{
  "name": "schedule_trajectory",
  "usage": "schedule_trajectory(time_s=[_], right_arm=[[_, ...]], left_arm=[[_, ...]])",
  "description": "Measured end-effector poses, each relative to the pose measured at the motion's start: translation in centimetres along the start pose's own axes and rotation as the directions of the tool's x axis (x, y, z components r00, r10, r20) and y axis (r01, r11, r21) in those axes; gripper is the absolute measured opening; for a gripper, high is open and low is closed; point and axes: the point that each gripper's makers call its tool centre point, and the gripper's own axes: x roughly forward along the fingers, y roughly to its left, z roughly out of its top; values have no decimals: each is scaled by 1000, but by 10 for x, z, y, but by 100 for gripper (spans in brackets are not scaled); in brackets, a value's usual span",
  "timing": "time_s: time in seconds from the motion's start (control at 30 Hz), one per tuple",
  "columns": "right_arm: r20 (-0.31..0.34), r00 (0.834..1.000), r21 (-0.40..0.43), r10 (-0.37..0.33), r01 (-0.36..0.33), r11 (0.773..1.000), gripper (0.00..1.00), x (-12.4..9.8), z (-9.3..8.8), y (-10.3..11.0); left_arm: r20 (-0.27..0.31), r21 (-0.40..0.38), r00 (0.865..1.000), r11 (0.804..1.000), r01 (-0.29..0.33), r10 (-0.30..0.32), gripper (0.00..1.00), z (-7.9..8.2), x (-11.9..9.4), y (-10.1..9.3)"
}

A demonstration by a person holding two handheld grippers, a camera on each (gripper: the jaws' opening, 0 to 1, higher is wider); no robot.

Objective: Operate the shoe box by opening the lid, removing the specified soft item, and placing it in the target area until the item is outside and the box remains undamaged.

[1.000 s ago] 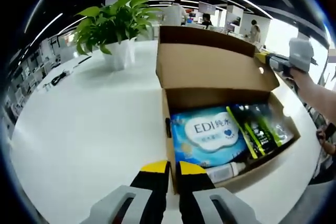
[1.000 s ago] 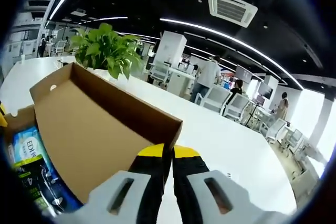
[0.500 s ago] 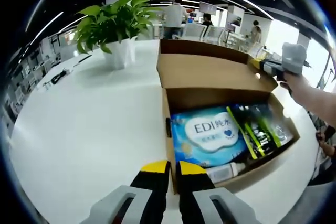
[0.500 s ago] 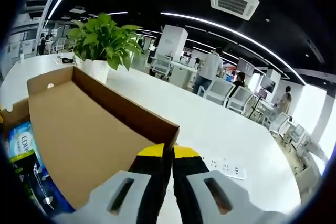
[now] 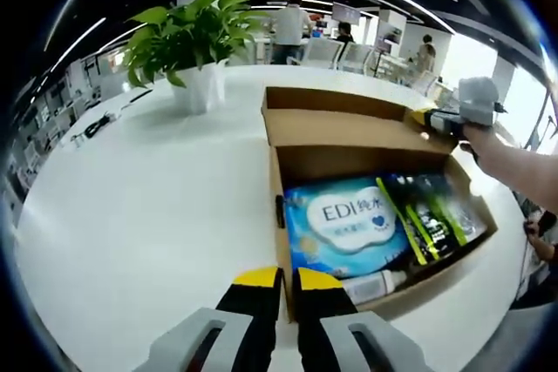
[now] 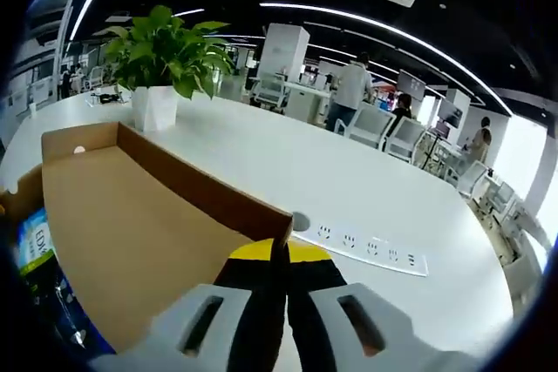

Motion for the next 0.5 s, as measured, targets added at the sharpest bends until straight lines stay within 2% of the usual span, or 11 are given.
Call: schedule_trajectory(time_s=[0.2,0.33,0.5], right_arm=[[-71,997,22,33,-31,999,1,6,-11,3],[-93,995,37,45,-41,998,1,13,-15,3],[-145,986,92,78,-66,994,1,18,-23,3]], left_arm=[[0,0,1000,1000,2,-2,6,1,1,1],[-1,-3,1000,1000,3,-3,6,1,1,1],[-2,-5,1000,1000,5,-5,6,1,1,1]])
